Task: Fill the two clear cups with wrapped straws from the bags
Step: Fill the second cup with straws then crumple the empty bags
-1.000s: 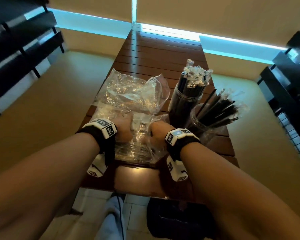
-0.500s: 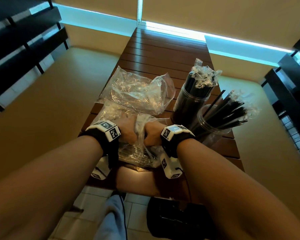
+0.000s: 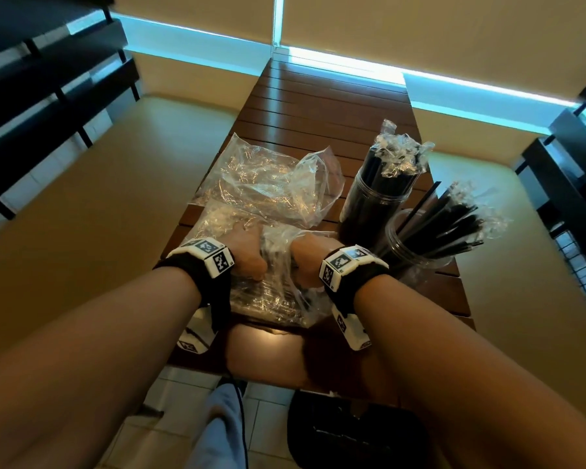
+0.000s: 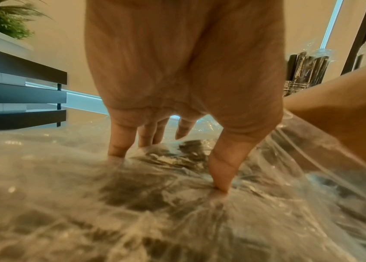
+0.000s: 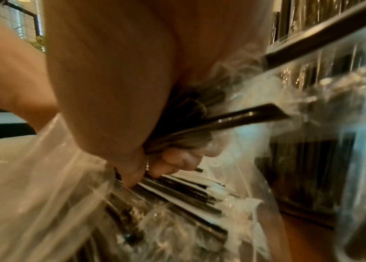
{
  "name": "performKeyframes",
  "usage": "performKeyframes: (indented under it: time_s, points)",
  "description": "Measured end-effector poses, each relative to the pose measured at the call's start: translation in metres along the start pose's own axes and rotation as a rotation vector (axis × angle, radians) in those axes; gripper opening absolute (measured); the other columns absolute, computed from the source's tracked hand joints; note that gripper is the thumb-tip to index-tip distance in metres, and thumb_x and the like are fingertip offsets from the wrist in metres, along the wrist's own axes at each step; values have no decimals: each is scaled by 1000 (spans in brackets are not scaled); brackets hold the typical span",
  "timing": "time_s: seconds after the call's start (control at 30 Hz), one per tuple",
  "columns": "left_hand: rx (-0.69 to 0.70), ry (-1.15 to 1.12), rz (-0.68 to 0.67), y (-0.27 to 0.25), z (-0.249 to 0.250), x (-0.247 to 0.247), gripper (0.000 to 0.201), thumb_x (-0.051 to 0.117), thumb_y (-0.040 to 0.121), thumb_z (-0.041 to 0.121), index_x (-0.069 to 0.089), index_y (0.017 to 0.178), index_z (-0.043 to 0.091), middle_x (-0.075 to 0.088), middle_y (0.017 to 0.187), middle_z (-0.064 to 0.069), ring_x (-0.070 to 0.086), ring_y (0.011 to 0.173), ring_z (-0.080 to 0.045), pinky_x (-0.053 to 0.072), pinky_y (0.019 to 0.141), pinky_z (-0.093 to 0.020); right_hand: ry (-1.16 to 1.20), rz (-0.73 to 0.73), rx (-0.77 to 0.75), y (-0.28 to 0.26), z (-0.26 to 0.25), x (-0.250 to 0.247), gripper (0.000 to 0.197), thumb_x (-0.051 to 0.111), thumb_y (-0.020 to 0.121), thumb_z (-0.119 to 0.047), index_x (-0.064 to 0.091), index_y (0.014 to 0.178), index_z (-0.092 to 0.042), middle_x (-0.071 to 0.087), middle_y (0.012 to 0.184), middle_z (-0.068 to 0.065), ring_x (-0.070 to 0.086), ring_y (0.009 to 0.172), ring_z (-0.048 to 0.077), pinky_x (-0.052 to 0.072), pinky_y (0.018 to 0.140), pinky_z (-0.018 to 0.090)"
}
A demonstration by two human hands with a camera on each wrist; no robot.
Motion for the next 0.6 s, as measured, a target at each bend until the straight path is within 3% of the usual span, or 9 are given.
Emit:
performKeyframes:
  time_s: [0.07,0.2,0.27,0.3,0.37,0.4,0.5,0.53,0.6]
  points:
    - [-6,-10,3,3,-1,0,104,75,71,24,12,154,31,19,156,-17,40,134,-41,47,101,-45,-84,-4,16,-6,7,-7,37,60,88,-36,61,122,-21,64,118,2,64,100,28,50,78,32]
    - [-27,-6,-8,4,2,-1,103,74,70,25,15,154,30,22,155,-18,38,134,-43,44,105,-49,-274,29,78,-21,21,-33,24,59,90,-40,67,98,-18,66,87,1,63,70,27,48,59,30]
    - [-42,-11,-16,4,3,-1,103,75,71,25,15,154,27,23,154,-19,36,135,-42,41,107,-49,-363,74,91,-34,22,-54,17,59,89,-37,66,92,-22,62,75,-3,59,61,23,46,56,28]
    - [-44,-12,-11,3,4,-1,101,74,72,25,16,154,24,24,153,-19,37,135,-42,41,107,-48,-413,93,93,-43,22,-66,15,59,88,-35,66,95,-24,62,73,-4,59,62,23,48,58,28]
    - [-33,-1,27,0,8,-4,88,68,73,26,27,151,16,36,147,-20,44,128,-37,46,100,-42,-527,119,73,-62,19,-91,28,58,88,-31,63,115,-22,69,87,2,64,75,25,53,66,30]
    - [-31,11,47,-2,10,-6,79,66,75,25,34,147,13,42,142,-19,48,123,-35,48,95,-38,-575,120,77,-72,19,-105,38,57,90,-30,58,126,-18,69,96,6,65,81,26,53,69,31]
    - [-39,45,66,-9,13,-9,48,64,80,21,54,125,7,55,127,-17,55,102,-28,48,75,-31,-686,165,111,-102,14,-148,42,41,98,-26,48,134,-6,64,89,4,60,81,25,43,71,35]
    - [-30,70,69,-13,17,-11,33,64,81,21,59,111,8,60,121,-16,57,95,-27,47,70,-29,-702,163,109,-111,11,-159,35,35,100,-24,48,130,-12,60,89,3,58,83,25,41,74,36]
    - [-5,152,79,-20,22,-13,15,64,83,23,61,90,10,66,113,-13,59,90,-25,46,66,-28,-697,113,176,-126,16,-177,11,37,99,-27,45,93,-26,50,78,0,52,77,21,41,74,35]
Point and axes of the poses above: each hand's wrist, its own y-axis towards the middle knuckle, its own x-axis out of the palm, z = x × y, the point moved 6 cm from there along y, towards the middle knuckle
